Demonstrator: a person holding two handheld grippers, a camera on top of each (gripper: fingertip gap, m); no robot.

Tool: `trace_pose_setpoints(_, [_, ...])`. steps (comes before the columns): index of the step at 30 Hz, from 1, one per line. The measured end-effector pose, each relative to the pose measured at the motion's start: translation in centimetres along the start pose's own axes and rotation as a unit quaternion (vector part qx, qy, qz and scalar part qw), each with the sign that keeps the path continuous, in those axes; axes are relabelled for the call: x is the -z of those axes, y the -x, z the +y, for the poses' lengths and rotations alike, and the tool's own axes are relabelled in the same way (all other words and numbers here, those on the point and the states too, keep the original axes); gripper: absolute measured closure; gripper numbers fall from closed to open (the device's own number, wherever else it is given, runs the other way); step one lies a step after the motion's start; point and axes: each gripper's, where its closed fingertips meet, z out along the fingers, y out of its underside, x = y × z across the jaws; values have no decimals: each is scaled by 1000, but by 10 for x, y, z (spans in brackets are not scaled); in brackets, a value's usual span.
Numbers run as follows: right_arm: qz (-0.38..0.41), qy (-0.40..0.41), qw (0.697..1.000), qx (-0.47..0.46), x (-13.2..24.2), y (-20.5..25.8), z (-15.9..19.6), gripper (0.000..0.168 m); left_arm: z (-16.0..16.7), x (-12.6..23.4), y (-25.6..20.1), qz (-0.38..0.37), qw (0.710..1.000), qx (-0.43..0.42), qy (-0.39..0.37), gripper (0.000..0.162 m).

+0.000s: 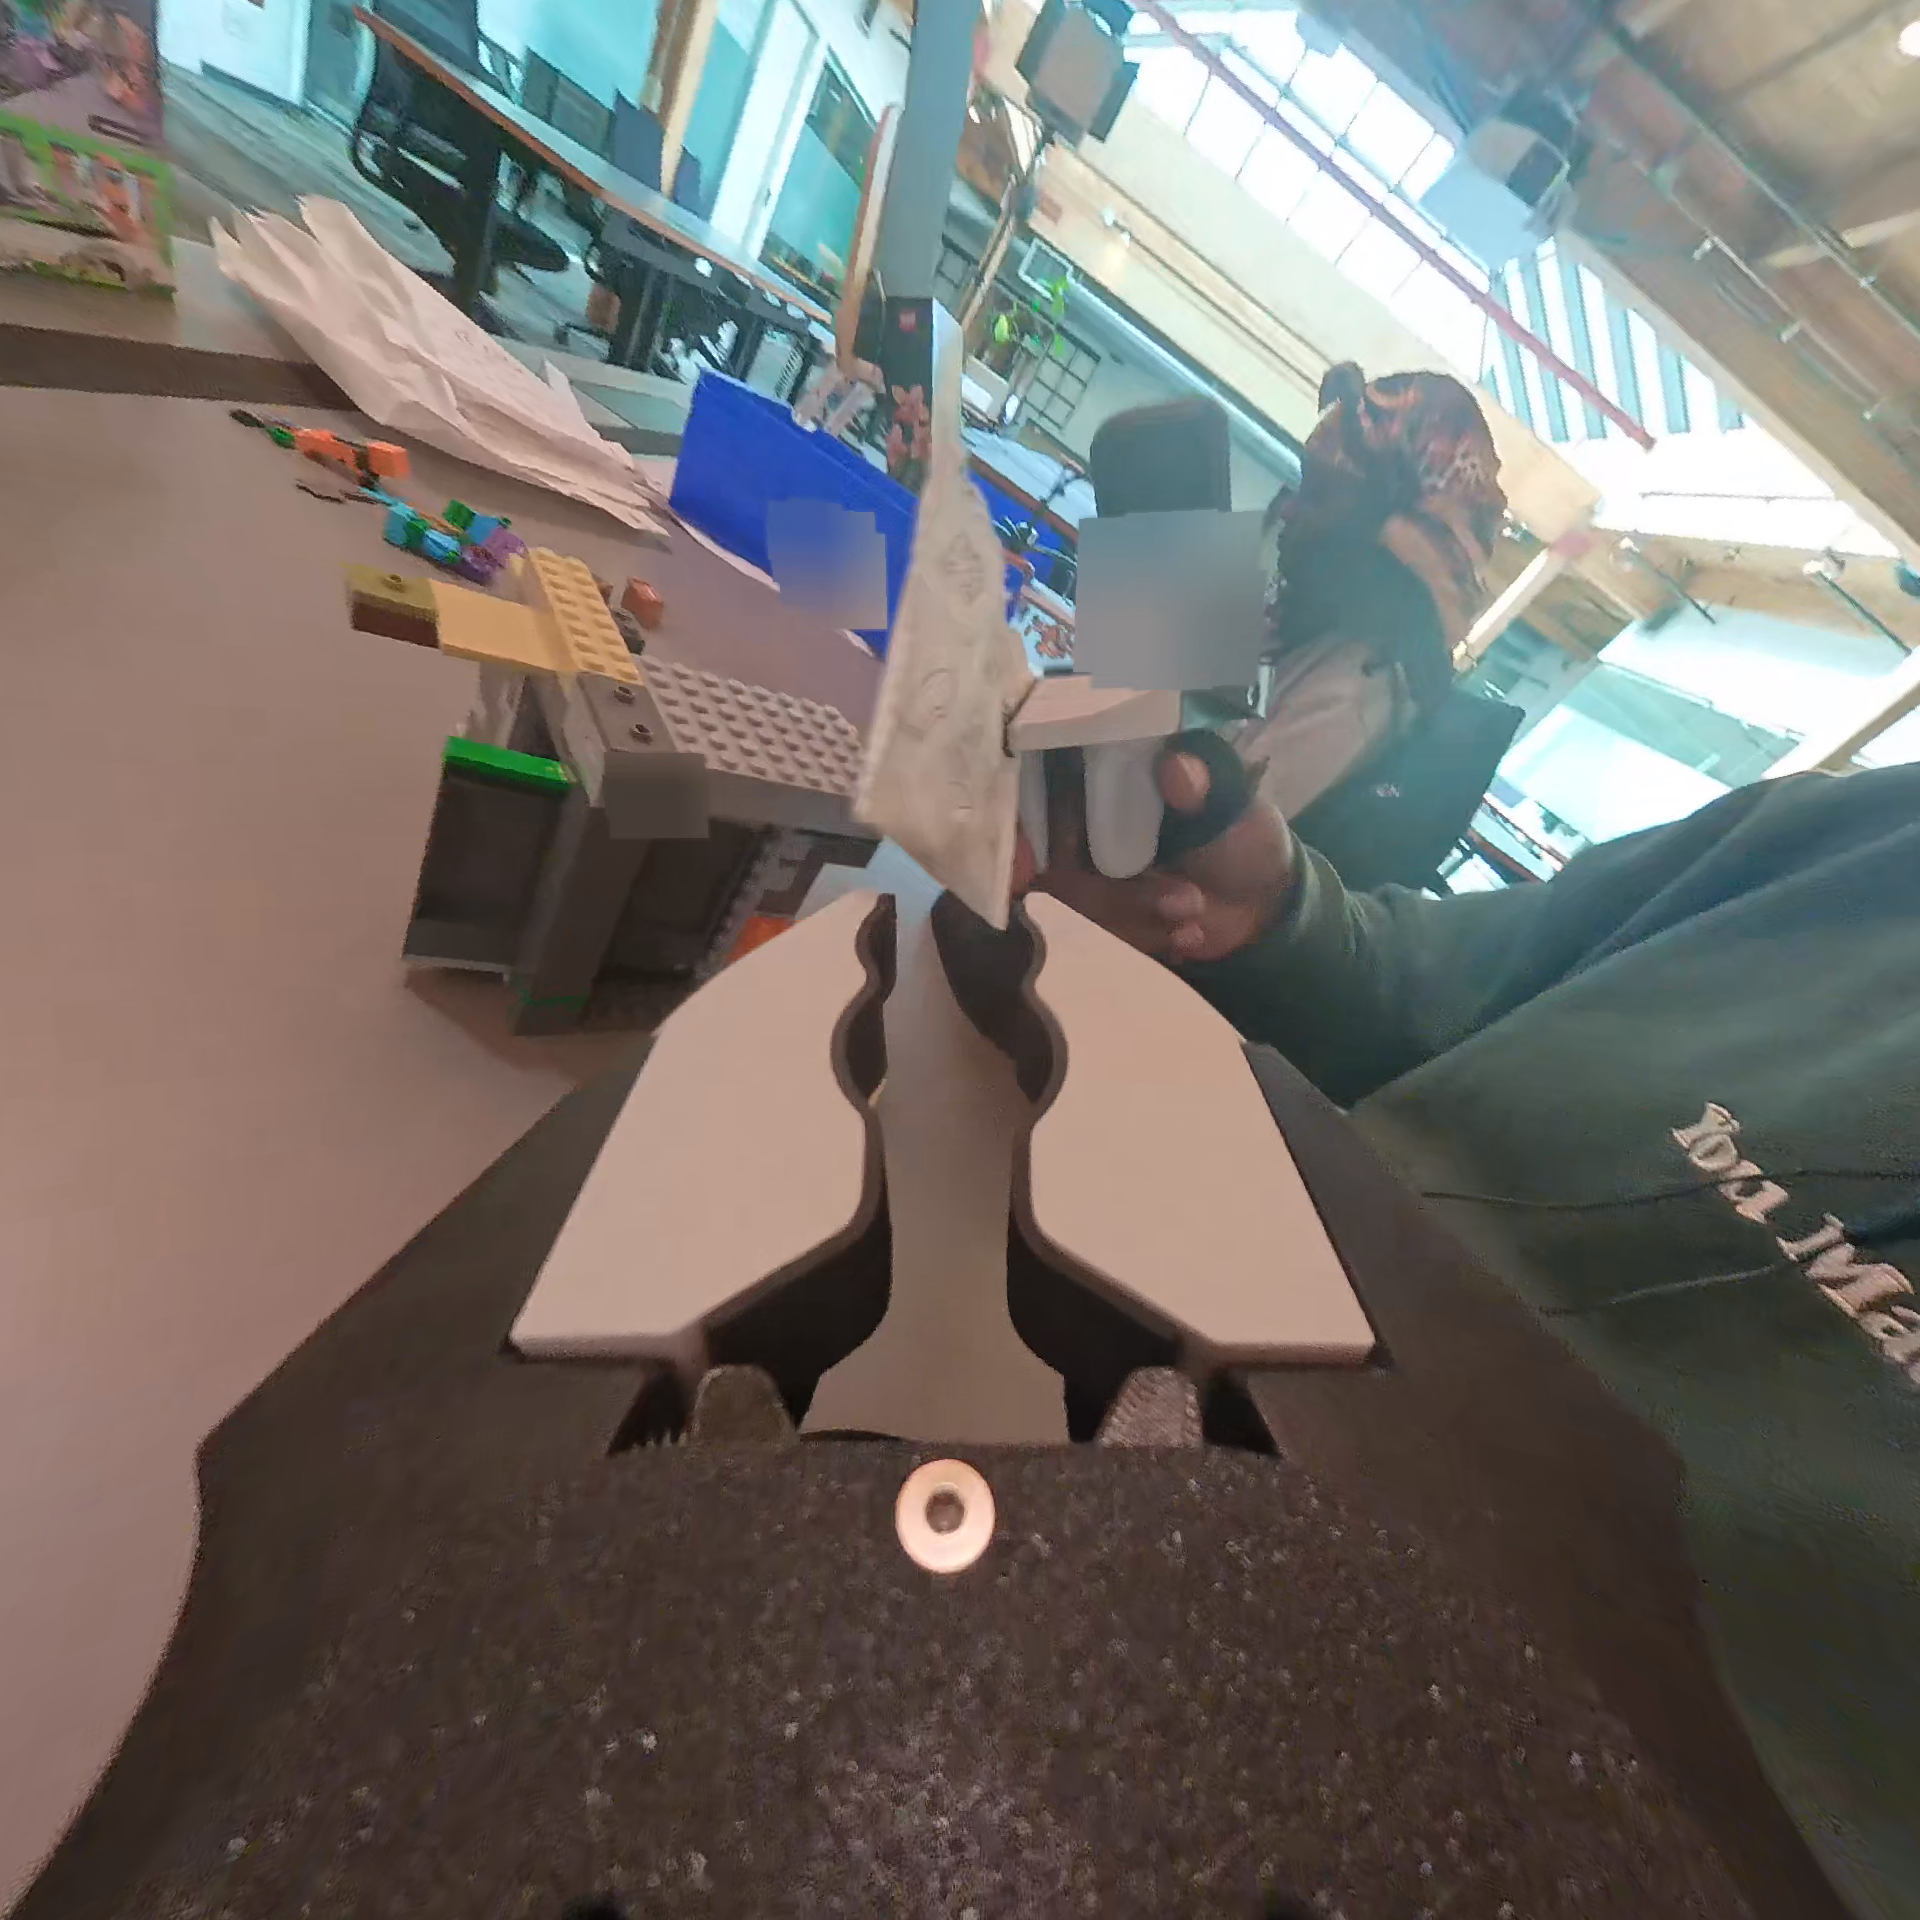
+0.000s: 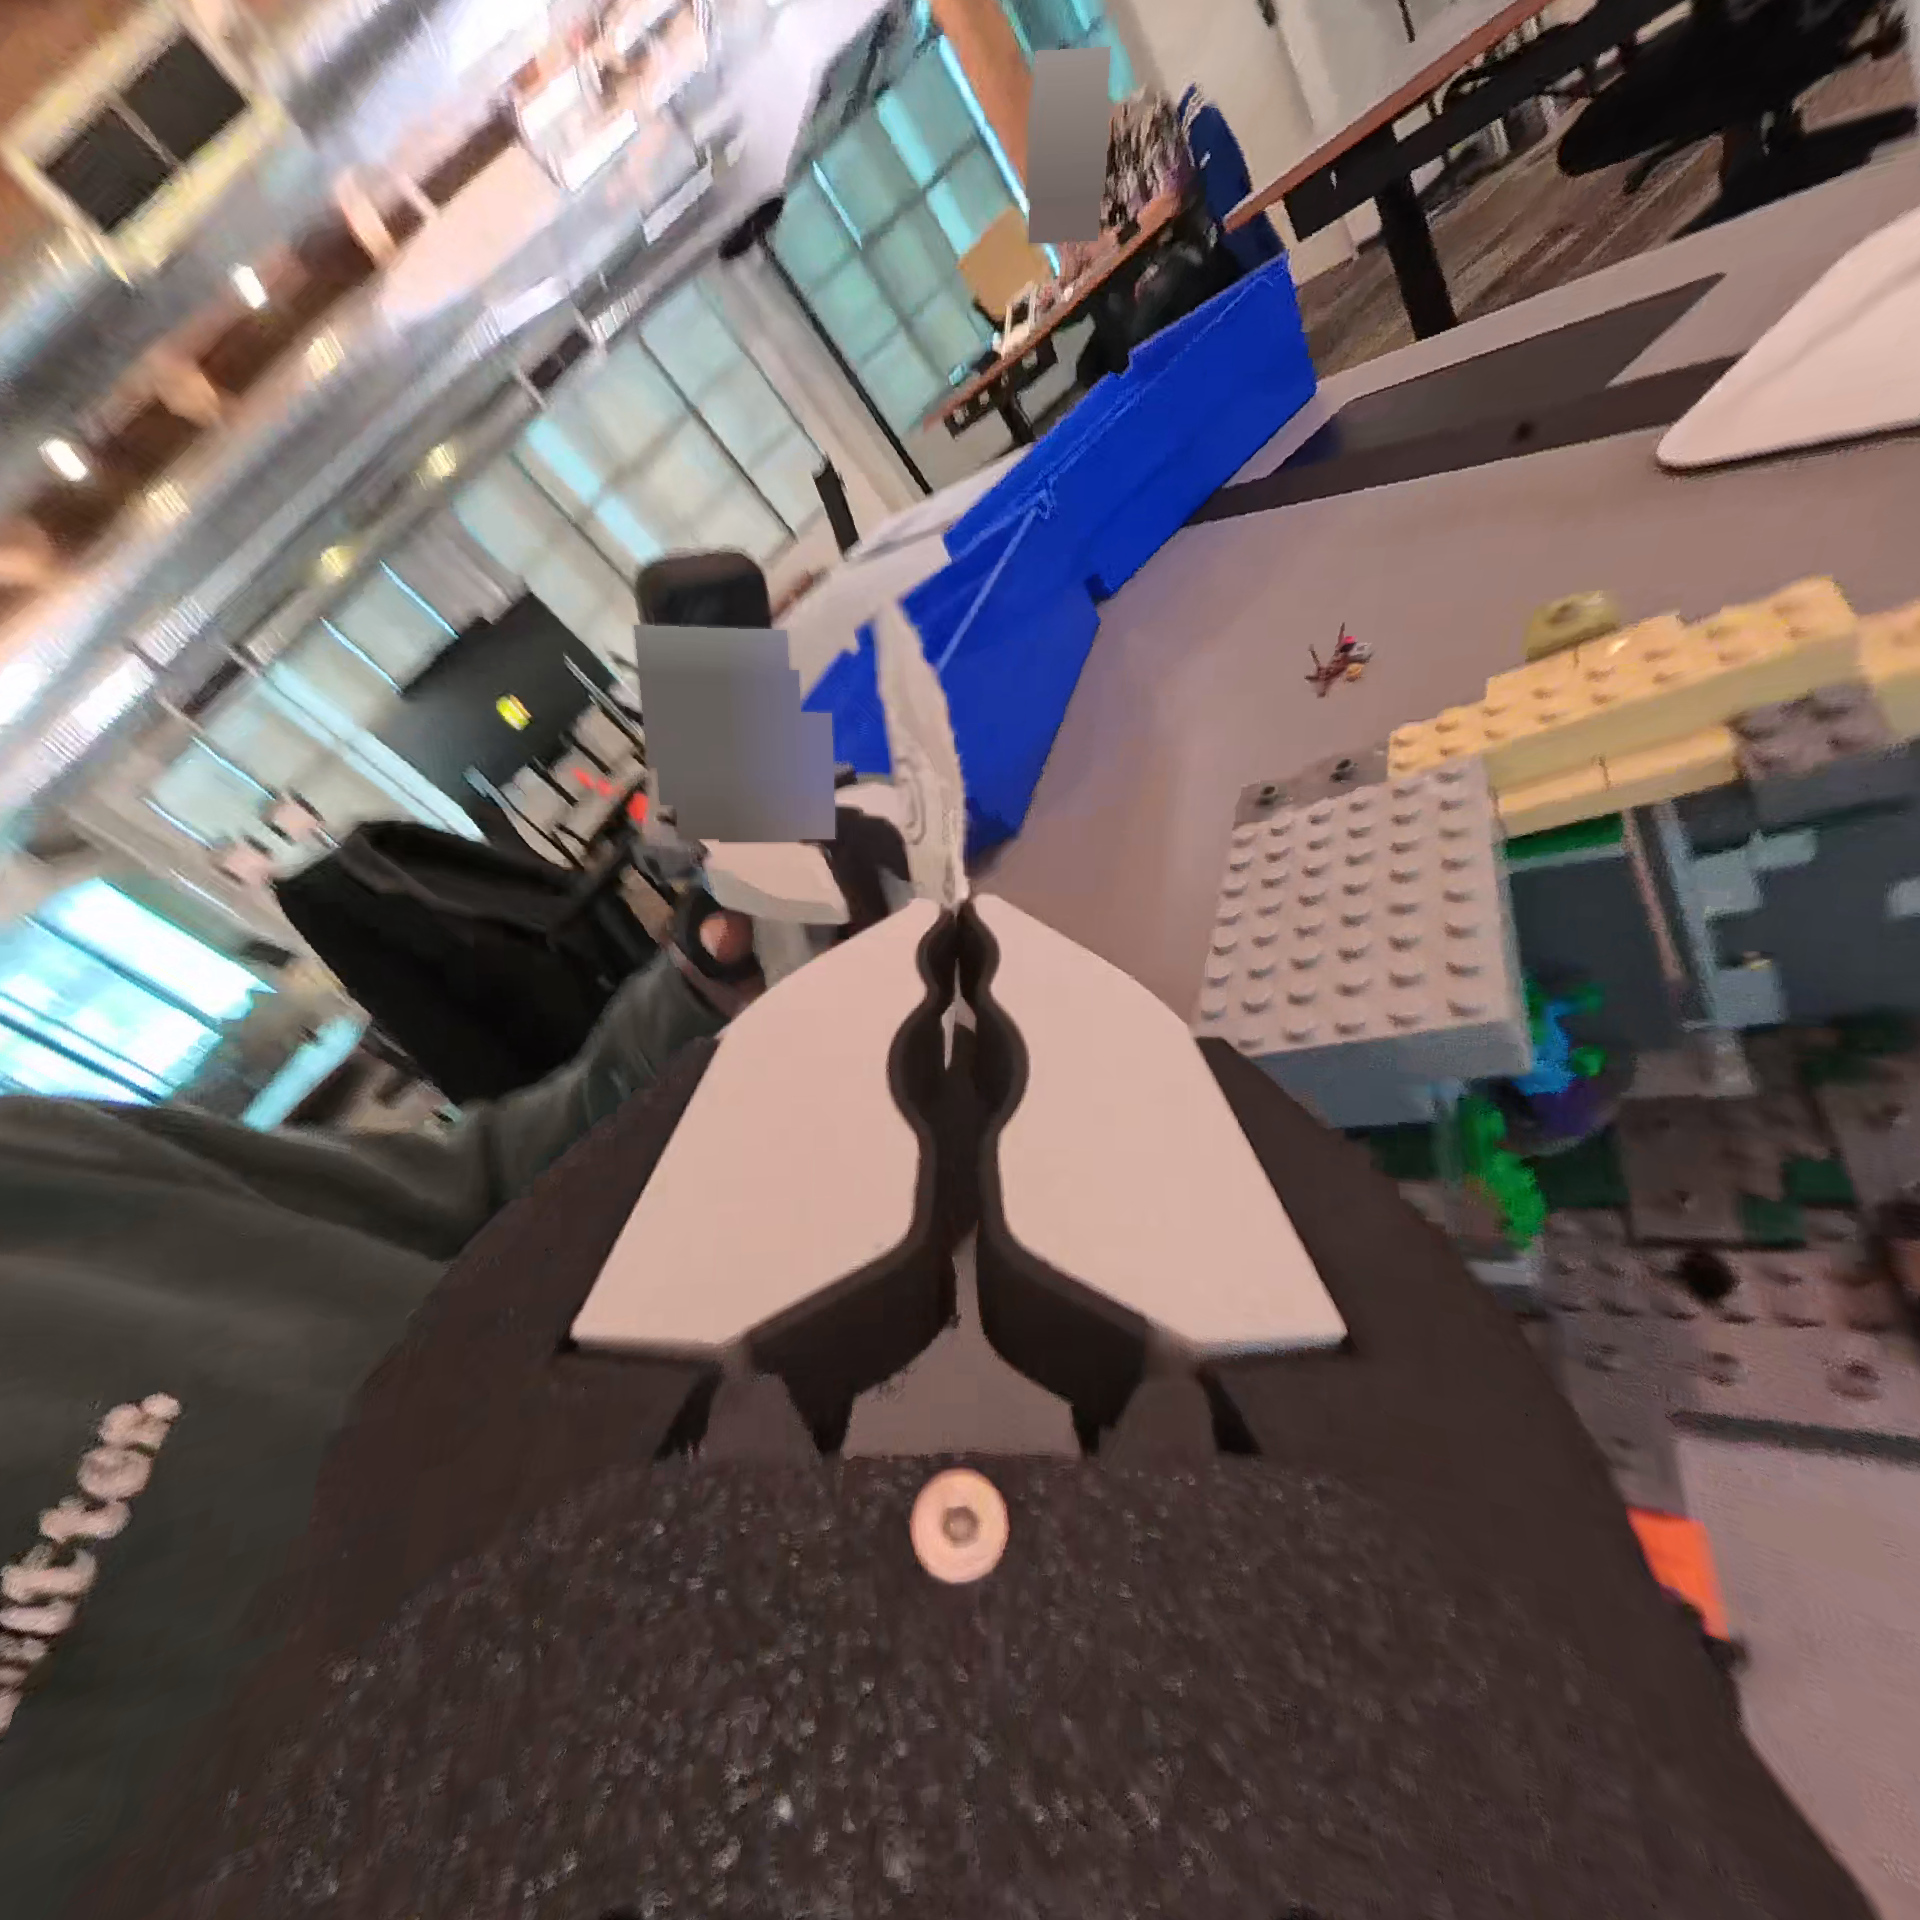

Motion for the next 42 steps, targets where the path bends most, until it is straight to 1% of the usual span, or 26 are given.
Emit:
trace_pose_setpoints(2, [-18, -26, 999, -44, -2, 6, 1, 168, -4, -1, 3, -14, 1000, -2, -19, 139])
trace_pose_setpoints(4, [-25, -44, 997, -58, -6, 10, 3, 168, -8, -4, 1, -9, 999, 5, -31, 136])
trace_pose_setpoints(5, [-26, -48, 997, -60, -7, 11, 4, 168, -10, -6, -1, -3, 999, 8, -35, 138])
trace_pose_setpoints(7, [-21, -40, 997, -55, -10, 10, 10, 168, -13, -8, 0, -8, 999, 3, -40, 158])
trace_pose_setpoints(8, [-12, -32, 999, -41, -10, 8, 11, 168, -12, -8, 0, -10, 1000, -3, -29, 161])
trace_pose_setpoints(10, [13, -1, 1000, 5, -7, 2, 14, 167, -9, -8, 2, -15, 1000, -8, 7, 162])
trace_pose_setpoints(12, [50, 15, 997, 63, 4, -7, 8, 156, -8, 0, 13, -43, 998, -21, 40, 162])
trace_pose_setpoints(14, [107, 35, 984, 137, 20, -23, 0, 148, -4, 12, 34, -86, 993, -26, 77, 162])
trace_pose_setpoints(16, [171, 47, 961, 211, 38, -42, -11, 140, 3, 25, 51, -110, 988, -16, 110, 162])
trace_pose_setpoints(18, [230, 79, 930, 275, 52, -62, -14, 126, 8, 34, 64, -120, 985, 1, 124, 162])
trace_pose_setpoints(19, [247, 102, 919, 289, 55, -70, -12, 116, 11, 37, 68, -121, 984, 8, 129, 162])
trace_pose_setpoints(21, [247, 142, 916, 283, 49, -78, 1, 96, 15, 40, 75, -130, 982, 11, 133, 162])
trace_pose_setpoints(23, [240, 176, 915, 274, 34, -83, 18, 87, 16, 39, 81, -135, 982, 14, 128, 162])
trace_pose_setpoints(24, [246, 187, 910, 278, 28, -88, 23, 87, 15, 38, 83, -135, 983, 16, 124, 162])
trace_pose_setpoints(25, [252, 195, 905, 282, 22, -92, 27, 96, 14, 37, 85, -135, 983, 17, 120, 162])
trace_pose_setpoints(26, [253, 200, 903, 284, 17, -95, 29, 112, 13, 37, 87, -137, 984, 16, 117, 162])
trace_pose_setpoints(27, [254, 202, 902, 283, 14, -96, 29, 133, 13, 37, 88, -136, 984, 15, 114, 162])
trace_pose_setpoints(28, [255, 202, 903, 280, 11, -97, 28, 136, 12, 37, 89, -135, 985, 15, 110, 162])
trace_pose_setpoints(29, [259, 201, 903, 278, 9, -99, 25, 149, 12, 39, 89, -133, 985, 15, 108, 162])
trace_pose_setpoints(35, [295, 156, 904, 267, -16, -114, -4, 150, 13, 45, 93, -127, 987, 19, 97, 162])
trace_pose_setpoints(39, [325, 118, 903, 256, -43, -136, -33, 151, 16, 46, 91, -125, 987, 13, 100, 162])
trace_pose_setpoints(42, [355, 105, 893, 257, -65, -156, -50, 151, 19, 47, 89, -129, 986, 4, 106, 162])
